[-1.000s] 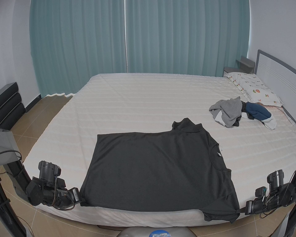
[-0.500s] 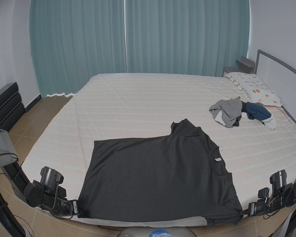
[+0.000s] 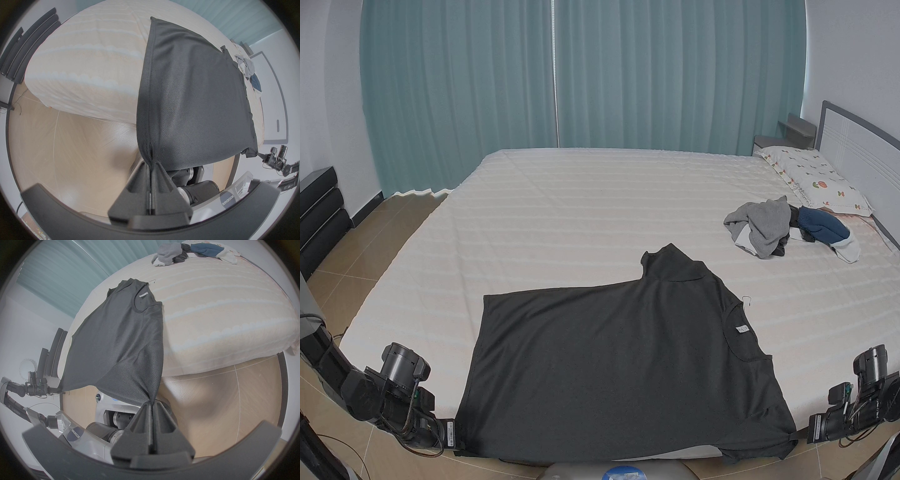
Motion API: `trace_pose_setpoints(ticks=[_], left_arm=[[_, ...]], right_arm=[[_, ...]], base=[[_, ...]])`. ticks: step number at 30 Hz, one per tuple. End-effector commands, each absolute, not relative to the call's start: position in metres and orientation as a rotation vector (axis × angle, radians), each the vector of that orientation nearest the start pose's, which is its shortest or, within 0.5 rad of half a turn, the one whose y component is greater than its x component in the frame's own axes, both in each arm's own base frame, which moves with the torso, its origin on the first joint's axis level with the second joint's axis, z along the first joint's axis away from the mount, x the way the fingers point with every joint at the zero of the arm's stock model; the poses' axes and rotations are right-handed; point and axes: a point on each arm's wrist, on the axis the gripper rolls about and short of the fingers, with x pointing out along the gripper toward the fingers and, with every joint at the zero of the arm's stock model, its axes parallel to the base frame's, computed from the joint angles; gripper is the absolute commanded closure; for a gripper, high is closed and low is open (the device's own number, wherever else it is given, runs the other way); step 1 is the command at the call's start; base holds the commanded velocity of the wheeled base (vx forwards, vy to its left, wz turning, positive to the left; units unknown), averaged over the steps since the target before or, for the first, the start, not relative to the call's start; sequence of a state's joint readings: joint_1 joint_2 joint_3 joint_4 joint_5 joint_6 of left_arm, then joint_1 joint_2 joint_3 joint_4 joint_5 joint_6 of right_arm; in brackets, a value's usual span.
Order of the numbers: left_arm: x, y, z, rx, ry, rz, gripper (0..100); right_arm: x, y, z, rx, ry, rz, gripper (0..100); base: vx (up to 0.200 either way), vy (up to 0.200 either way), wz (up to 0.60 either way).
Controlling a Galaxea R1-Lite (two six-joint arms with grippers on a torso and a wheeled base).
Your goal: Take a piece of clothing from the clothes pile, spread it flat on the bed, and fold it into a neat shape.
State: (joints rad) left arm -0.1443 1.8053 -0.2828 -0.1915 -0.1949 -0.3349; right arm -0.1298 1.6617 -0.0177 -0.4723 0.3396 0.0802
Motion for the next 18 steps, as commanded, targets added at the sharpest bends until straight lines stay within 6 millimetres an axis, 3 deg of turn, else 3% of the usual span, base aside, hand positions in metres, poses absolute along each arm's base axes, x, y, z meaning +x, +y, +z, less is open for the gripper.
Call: trace_pose_setpoints(ticks=[1,6,18], left_arm=[[0.173,-0.03,0.025,-0.305,1.372,-0.069,100],[0.177,-0.03,0.028,-0.31,1.359,-0.065,100],[0.208,-0.019,0.054,-0.464,1.182,0.029,100]], right_arm=[[0.121,-0.009,0.027,0.325,1.153,0.151,100],[0.124,-0.009,0.033,0.302,1.105,0.166,100],[0.172,-0.013,0.064,0.335,0.91,0.165,100]], base=[[0.0,0.0,0.0],[0.0,0.0,0.0],[0.0,0.0,0.0]])
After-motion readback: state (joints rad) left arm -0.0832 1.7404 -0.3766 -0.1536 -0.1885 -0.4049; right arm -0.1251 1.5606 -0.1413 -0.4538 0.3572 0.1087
